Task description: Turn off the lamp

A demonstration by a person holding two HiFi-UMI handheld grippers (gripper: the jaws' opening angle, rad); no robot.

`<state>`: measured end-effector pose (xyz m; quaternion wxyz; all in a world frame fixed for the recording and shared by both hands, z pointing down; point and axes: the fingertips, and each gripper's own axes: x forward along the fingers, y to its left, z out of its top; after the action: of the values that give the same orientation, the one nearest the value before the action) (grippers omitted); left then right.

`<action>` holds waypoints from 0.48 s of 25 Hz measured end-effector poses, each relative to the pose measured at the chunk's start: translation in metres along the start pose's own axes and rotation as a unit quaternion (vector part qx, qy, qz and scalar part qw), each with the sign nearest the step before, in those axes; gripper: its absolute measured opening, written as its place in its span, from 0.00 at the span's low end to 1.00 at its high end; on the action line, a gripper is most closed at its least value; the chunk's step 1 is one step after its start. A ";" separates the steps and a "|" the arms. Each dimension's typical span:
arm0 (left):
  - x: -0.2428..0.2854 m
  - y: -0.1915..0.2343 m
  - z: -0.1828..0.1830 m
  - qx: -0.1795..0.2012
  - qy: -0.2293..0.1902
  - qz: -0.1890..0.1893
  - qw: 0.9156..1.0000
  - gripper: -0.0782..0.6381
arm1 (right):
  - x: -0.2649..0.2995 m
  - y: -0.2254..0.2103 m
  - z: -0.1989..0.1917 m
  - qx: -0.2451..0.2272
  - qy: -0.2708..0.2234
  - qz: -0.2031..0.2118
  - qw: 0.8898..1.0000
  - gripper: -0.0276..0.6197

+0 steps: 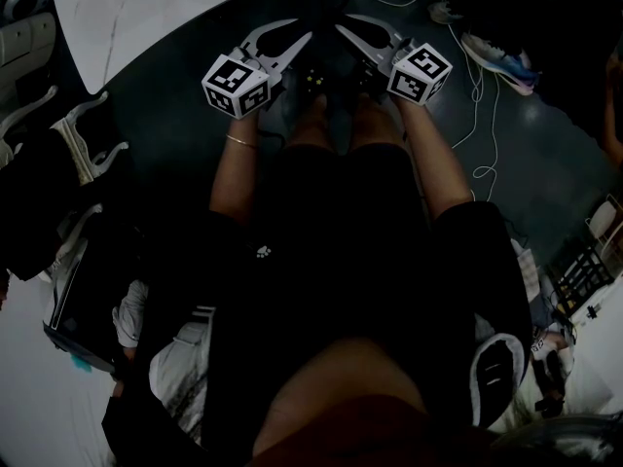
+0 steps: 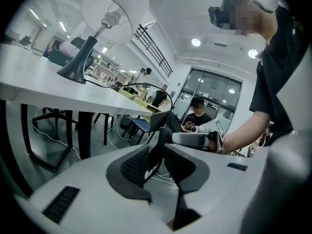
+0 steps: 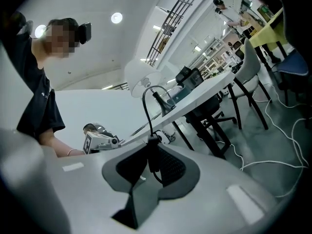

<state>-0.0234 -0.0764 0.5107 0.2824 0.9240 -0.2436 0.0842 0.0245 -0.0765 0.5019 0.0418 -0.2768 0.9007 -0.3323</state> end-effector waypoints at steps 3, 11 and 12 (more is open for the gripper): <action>-0.003 0.000 0.000 0.002 -0.006 0.004 1.000 0.21 | 0.000 -0.004 -0.004 0.002 0.000 -0.012 1.000 0.14; -0.008 0.002 0.004 0.004 -0.014 0.011 1.000 0.12 | -0.001 -0.022 -0.016 0.009 0.005 -0.052 0.999 0.14; -0.008 0.003 0.003 0.005 -0.012 0.011 1.000 0.12 | -0.002 -0.024 -0.018 0.009 0.007 -0.057 0.998 0.14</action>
<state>-0.0319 -0.0768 0.5067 0.2737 0.9236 -0.2569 0.0775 0.0328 -0.0808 0.5306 0.0191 -0.3254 0.8806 -0.3438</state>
